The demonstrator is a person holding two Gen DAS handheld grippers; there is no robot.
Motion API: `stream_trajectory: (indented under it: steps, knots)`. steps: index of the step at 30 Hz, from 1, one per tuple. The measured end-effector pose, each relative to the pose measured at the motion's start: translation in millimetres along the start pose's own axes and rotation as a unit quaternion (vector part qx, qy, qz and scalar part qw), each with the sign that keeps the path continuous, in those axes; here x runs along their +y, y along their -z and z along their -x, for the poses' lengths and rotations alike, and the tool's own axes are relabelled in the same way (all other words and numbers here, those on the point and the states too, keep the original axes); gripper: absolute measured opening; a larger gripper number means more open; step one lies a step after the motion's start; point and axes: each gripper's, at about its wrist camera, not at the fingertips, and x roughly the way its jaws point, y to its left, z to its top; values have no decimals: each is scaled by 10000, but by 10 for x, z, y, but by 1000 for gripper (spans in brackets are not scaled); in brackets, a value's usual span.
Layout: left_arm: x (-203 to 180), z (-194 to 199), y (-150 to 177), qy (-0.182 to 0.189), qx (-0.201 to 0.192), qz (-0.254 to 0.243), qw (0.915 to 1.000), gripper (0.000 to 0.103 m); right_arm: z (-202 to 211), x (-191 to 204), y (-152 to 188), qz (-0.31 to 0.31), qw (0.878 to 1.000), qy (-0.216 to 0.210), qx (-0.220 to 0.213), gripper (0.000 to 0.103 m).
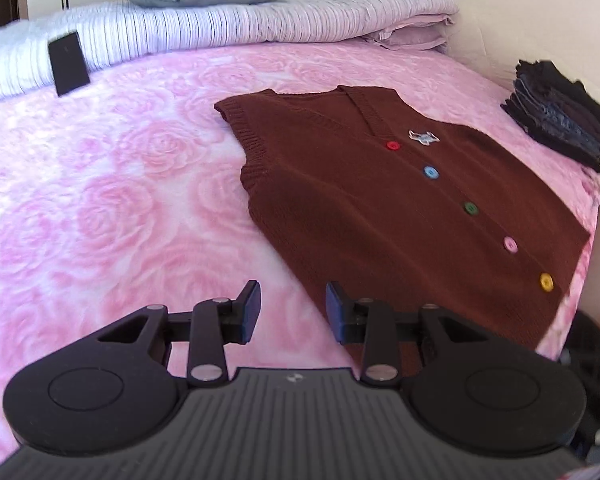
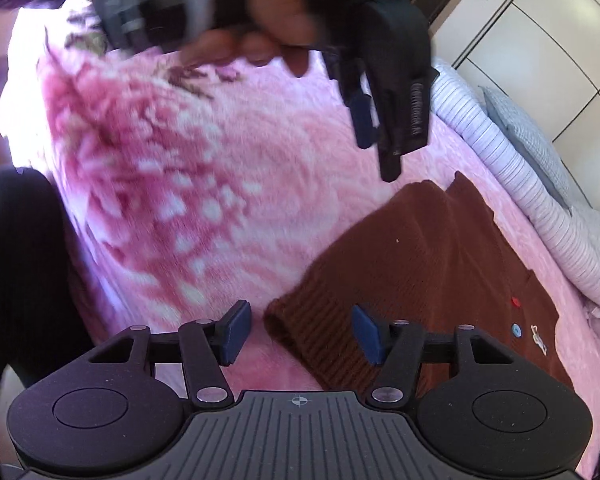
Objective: Fold clothes
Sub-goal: 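Grasp the cardigan side edge with the left gripper while the right gripper grasps beside it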
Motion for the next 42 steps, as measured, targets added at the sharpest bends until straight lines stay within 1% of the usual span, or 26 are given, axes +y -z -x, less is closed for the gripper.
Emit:
stream_trajectory:
  steps: [2,3,5,7,8,11,13,16,17,18,19,20,22,25,30,33,36,37,39,42]
  knots:
    - [121,-162,-102,134,19,180,9997,30,-23,9,-1,105,9999,52,-28,58]
    - [170,-248,-158,187,30,270,9995,30,-32,1,-3,126,9999,34,-34,54]
    - [280,-440,-268,383,89,526,9978,30,-35,-42,-10,62,9999,-90,-33,47]
    - [375,-621,-343,541,216,764,9954,30,-26,-90,-6,-12,9999,-134,-33,44]
    - [421,-711,-380,617,279,880,9938,29,-18,-117,0,-45,9999,-143,-33,40]
    - [476,-892,-431,673,394,1043,9915,28,32,-199,24,-24,10000,-20,-20,40]
    - [463,-923,-440,666,368,1051,9915,28,19,-209,44,82,10000,48,-6,40]
    - [443,-969,-453,656,330,1064,9916,27,-2,-179,51,227,9997,39,-29,39]
    - [436,-984,-457,653,316,1066,9916,24,-9,-167,52,273,9996,29,-40,31]
    - [432,-984,-457,661,281,1035,9920,12,-16,-155,53,319,9995,20,-50,22]
    - [442,-978,-454,674,252,1066,9917,7,-18,-150,54,339,9994,10,-61,17]
    - [453,-972,-450,685,223,1097,9913,6,-16,-151,54,330,9994,0,-73,12]
    - [471,-912,-429,649,127,1168,9910,4,4,-183,56,220,9996,-60,-134,9]
    - [460,-839,-413,583,47,1169,9914,4,58,-261,69,-25,9995,-197,-259,9]
    - [397,-742,-516,483,-10,1210,9915,2,166,-517,89,-872,9931,-621,-484,9]
    - [229,-644,-723,419,-110,1114,9928,1,275,-797,150,-1547,9810,-873,-775,9]
    - [-121,-554,-1066,443,-275,898,9946,1,464,-1198,310,-2298,9614,-913,-1208,9]
    - [-271,-535,-1199,459,-335,795,9952,1,555,-1355,415,-2574,9525,-873,-1372,9]
    - [-692,-567,-1491,498,-465,452,9967,1,740,-1658,656,-3104,9328,-745,-1672,9]
    - [-1473,-842,-1859,692,-509,-71,9963,1,1036,-2061,1170,-3821,9017,-345,-1991,8]
